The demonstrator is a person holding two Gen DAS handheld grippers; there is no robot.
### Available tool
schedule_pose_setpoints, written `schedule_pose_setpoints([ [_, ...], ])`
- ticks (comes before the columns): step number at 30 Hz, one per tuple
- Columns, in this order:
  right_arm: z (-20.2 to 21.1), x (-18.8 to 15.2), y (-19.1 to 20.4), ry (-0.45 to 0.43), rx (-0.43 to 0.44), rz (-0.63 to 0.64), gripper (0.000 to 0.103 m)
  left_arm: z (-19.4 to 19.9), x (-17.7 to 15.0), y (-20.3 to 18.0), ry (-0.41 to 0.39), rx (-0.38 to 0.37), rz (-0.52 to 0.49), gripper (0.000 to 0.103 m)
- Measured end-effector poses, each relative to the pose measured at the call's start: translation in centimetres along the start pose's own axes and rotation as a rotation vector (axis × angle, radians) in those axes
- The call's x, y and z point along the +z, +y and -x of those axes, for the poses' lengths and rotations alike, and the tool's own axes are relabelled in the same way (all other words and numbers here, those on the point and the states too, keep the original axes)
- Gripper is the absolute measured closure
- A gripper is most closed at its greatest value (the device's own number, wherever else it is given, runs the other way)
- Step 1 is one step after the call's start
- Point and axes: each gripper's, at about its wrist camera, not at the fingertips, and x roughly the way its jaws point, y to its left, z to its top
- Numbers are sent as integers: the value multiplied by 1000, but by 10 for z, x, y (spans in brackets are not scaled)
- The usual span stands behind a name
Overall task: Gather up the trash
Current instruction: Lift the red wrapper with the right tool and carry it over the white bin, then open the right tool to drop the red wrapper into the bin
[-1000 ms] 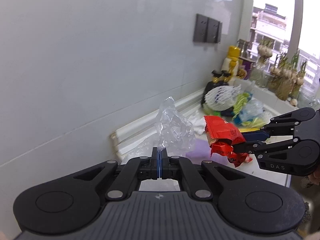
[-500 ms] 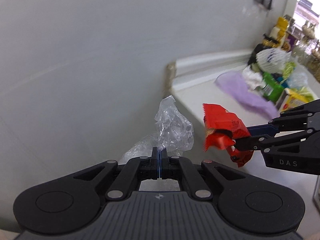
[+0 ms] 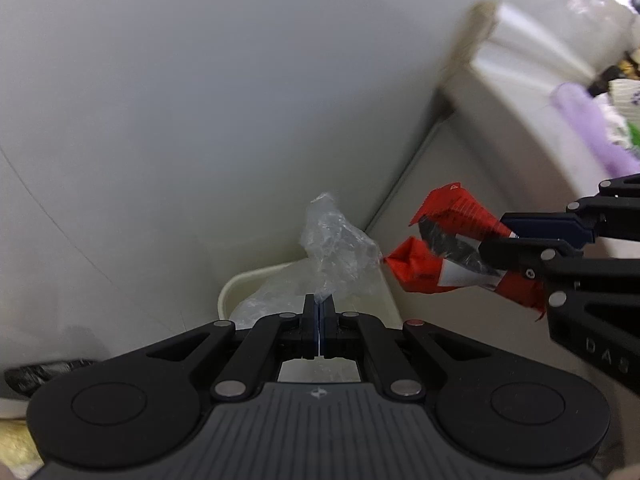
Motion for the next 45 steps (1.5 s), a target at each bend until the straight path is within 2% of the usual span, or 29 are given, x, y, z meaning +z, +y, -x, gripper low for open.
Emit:
schedule_pose_setpoints([
  [6, -58, 1, 1, 88, 29, -17, 92, -38, -12, 13, 56, 18, 32, 102],
  [10, -83, 1, 1, 132, 49, -20, 91, -55, -16, 14, 91, 24, 33, 99],
  [11, -88, 1, 0, 139, 55, -26, 90, -57, -17, 13, 96, 24, 30, 95],
  [12, -91, 1, -1, 144, 66, -33, 81, -58, -19, 13, 100, 24, 25, 90],
  [14, -96, 3, 0, 160, 72, -44, 79, -59, -22, 13, 103, 28, 6, 77],
  [16, -100, 3, -2, 177, 76, -51, 74, -60, -21, 10, 110, 32, -14, 75],
  [18, -102, 4, -4, 180, 83, -63, 59, -60, -23, 9, 119, 33, -22, 70],
  [20, -104, 6, -7, 182, 90, -72, 52, -63, -19, 5, 120, 35, -24, 60],
  [26, -102, 12, -11, 185, 93, -72, 46, -56, -21, 7, 120, 32, -19, 47],
  [32, -91, 6, 0, 173, 91, -64, 39, -49, -25, 9, 111, 29, -20, 38],
  [35, -87, 7, 2, 167, 88, -57, 39, -43, -26, 9, 108, 31, -27, 36],
  [37, -87, 7, 2, 161, 85, -53, 38, -54, -13, 14, 106, 32, -28, 34],
  [45, -67, 12, 4, 131, 69, -43, 33, -42, -16, 14, 80, 40, -33, 27],
])
